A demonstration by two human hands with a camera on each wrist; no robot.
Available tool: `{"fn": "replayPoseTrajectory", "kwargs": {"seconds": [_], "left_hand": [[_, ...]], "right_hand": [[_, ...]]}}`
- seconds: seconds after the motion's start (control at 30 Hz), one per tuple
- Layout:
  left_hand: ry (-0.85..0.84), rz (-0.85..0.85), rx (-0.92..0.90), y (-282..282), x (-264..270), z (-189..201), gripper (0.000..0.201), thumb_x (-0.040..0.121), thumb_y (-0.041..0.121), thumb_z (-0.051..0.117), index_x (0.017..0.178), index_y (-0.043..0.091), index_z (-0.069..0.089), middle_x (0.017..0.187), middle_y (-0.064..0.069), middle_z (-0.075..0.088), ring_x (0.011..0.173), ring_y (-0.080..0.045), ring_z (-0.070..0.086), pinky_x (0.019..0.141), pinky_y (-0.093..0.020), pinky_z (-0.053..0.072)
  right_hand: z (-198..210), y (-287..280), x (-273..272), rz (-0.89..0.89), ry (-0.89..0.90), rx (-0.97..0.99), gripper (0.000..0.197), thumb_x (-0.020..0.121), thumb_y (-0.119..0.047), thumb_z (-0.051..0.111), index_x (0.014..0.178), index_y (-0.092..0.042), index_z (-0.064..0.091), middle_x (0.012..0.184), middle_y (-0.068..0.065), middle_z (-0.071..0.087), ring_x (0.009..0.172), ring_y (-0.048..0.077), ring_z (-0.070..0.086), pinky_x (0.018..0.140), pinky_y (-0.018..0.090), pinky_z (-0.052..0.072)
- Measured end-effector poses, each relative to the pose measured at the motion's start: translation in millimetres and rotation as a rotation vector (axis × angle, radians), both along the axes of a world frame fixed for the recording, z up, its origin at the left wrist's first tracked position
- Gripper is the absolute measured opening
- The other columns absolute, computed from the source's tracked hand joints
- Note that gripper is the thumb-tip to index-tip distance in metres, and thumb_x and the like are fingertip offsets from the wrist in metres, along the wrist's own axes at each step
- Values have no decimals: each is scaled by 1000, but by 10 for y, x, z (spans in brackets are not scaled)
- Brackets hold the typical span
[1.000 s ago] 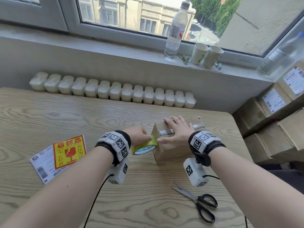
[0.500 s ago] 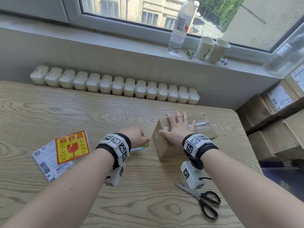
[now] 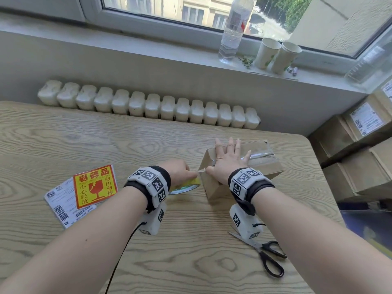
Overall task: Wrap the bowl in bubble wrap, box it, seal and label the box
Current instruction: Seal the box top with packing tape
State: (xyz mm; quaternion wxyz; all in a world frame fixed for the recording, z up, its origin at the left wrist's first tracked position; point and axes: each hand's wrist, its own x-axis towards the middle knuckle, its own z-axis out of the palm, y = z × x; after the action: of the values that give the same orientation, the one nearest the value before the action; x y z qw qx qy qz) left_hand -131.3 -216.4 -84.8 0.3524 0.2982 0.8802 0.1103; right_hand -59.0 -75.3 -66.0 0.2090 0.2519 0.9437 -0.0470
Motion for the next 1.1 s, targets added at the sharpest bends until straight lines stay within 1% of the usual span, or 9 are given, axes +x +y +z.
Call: {"fn": "replayPoseTrajectory", "kwargs": {"seconds": [0.17,0.33,0.43,0.53,0.63,0.73,0.83,0.93,1.1], "left_hand": [[-64,74,77,-52,-22,24,40,88,45,47,57,19,47,52,5,52,56,-17,49,58,-28,37],[-61,64,112,-49,88,131,35,87,48,49,73,17,56,59,5,59,59,-14,53,57,-27,39],[-62,56,124,-67,147,199,33,88,47,49,100,19,62,75,1,68,72,-15,60,65,-28,44],[-38,12,107,-63,189,311,38,89,43,51,119,21,59,109,-2,65,94,-17,57,75,-27,43],[4,-28,102,-39,226,397,37,90,38,53,122,20,57,120,-3,60,105,-19,55,78,-25,41],[30,-37,87,-13,282,449,36,91,36,53,122,20,57,123,-4,59,109,-20,55,80,-25,42],[55,-30,74,-3,363,450,37,92,35,51,124,19,56,126,-4,58,110,-20,55,81,-25,42],[75,-10,62,-6,449,427,38,93,34,49,128,20,53,130,-5,56,114,-21,54,84,-27,42],[111,4,52,22,573,432,44,95,29,46,138,23,41,135,-6,53,114,-22,55,83,-27,42]], "right_hand": [[1,72,-13,34,-9,-14,94,83,-52,53,151,-32,-9,158,13,-19,144,31,-22,111,65,-6],[6,149,57,75,8,-32,94,82,-48,56,150,-37,-8,159,8,-18,145,28,-22,112,64,-7],[20,153,106,83,12,-40,93,82,-47,55,149,-39,-9,159,7,-19,145,26,-22,113,62,-8],[65,181,118,98,-2,-47,90,83,-56,53,150,-40,-5,160,4,-15,146,24,-19,114,61,-5],[185,260,94,78,-8,-126,81,85,-67,45,151,-39,6,161,0,-2,148,21,-8,116,59,2],[353,341,176,70,135,-187,67,91,-55,47,149,-29,26,158,1,22,146,18,14,117,51,16],[554,417,376,67,242,-206,45,94,-35,51,137,-23,49,144,1,46,134,18,38,109,34,31],[685,520,611,3,321,-190,26,93,-24,52,112,-16,68,117,2,65,114,20,55,96,31,44],[600,651,1072,-150,325,-180,15,87,-22,55,82,-19,70,84,0,68,87,19,63,79,31,52]]}}
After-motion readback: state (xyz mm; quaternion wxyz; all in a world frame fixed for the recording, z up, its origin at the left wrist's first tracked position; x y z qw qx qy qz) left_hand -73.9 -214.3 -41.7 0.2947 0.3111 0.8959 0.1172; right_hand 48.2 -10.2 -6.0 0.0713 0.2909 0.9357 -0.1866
